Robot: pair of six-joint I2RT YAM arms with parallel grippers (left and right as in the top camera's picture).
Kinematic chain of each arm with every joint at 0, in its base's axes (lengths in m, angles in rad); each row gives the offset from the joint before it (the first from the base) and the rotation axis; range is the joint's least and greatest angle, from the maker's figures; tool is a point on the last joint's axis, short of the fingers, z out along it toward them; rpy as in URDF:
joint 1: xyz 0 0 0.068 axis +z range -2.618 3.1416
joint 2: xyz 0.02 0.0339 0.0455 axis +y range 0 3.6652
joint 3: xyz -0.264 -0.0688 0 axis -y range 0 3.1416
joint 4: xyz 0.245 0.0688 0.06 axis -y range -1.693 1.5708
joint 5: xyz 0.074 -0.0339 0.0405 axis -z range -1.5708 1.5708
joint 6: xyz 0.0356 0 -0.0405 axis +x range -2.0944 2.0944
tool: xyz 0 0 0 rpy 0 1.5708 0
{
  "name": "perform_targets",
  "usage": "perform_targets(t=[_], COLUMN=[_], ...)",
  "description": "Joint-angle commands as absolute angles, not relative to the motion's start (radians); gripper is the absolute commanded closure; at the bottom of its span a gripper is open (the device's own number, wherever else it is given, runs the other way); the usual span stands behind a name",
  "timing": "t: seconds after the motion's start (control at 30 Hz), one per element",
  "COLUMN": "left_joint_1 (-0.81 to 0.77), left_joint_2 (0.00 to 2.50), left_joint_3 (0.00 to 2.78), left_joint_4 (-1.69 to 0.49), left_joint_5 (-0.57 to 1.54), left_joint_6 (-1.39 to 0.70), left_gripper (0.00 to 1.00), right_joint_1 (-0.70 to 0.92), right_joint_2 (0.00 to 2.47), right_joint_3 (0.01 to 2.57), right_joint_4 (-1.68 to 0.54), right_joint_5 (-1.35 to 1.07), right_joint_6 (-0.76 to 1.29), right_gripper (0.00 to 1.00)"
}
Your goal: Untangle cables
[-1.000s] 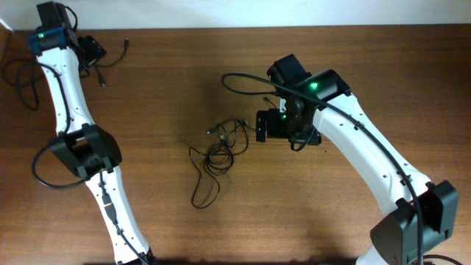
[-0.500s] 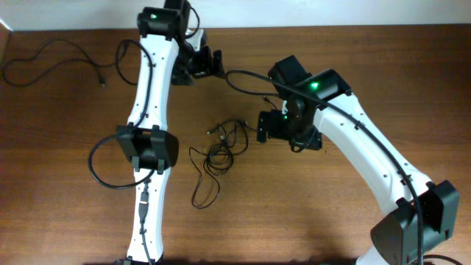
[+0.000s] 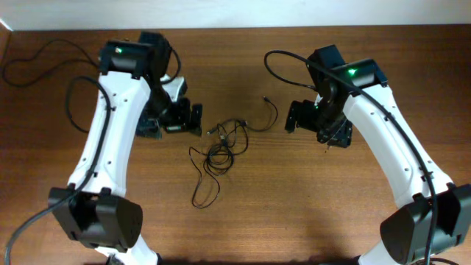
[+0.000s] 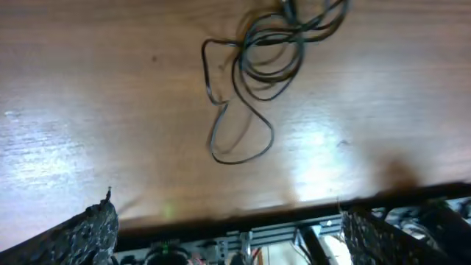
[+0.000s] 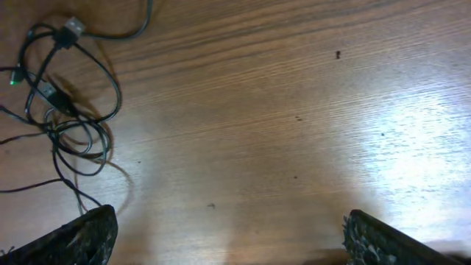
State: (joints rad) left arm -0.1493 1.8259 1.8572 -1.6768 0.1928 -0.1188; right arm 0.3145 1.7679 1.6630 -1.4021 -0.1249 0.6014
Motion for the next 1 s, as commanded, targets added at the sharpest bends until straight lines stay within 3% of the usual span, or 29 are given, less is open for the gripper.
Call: perform_targets(t=[0.0, 0.13, 0.23, 0.27, 0.47, 0.57, 0.73, 0.97], left_joint_1=[-0.149, -0.149, -0.149, -0.149, -0.149, -0.149, -0.149, -0.180], left_joint_2=[1.819, 1.819, 1.819, 1.819, 1.819, 1.819, 1.798, 1.517], left_joint_3=[1.653, 1.459, 1.359, 1.336, 1.276, 1.276, 1.355, 1.790], left_joint_4=[-1.590, -1.395, -1.232, -1.177, -1.024, -1.002, -1.066, -1.163], left_joint_5=[0.199, 0.229, 0.228, 0.228, 0.220, 0.220, 0.361, 0.502], left_joint_6=[-0.105, -0.126, -0.200, -0.220, -0.247, -0.247, -0.120, 0.010], left_gripper=[0.01, 0.01, 0.16, 0.16, 0.64, 1.00, 1.00, 1.00], right_joint_1=[0.353, 0.393, 0.393, 0.393, 0.408, 0.413, 0.414, 0.414], right_joint_2=[1.742, 1.742, 1.743, 1.745, 1.769, 1.771, 1.772, 1.773], right_joint_3=[1.660, 1.659, 1.658, 1.658, 1.658, 1.658, 1.658, 1.658], right_joint_4=[-1.395, -1.378, -1.346, -1.338, -1.319, -1.295, -1.277, -1.247], right_joint_5=[-0.139, -0.139, -0.139, -0.143, -0.146, -0.146, -0.146, -0.150], right_joint_6=[0.603, 0.603, 0.604, 0.604, 0.603, 0.603, 0.603, 0.611], right_gripper=[0.02, 0.02, 0.02, 0.02, 0.02, 0.02, 0.02, 0.02])
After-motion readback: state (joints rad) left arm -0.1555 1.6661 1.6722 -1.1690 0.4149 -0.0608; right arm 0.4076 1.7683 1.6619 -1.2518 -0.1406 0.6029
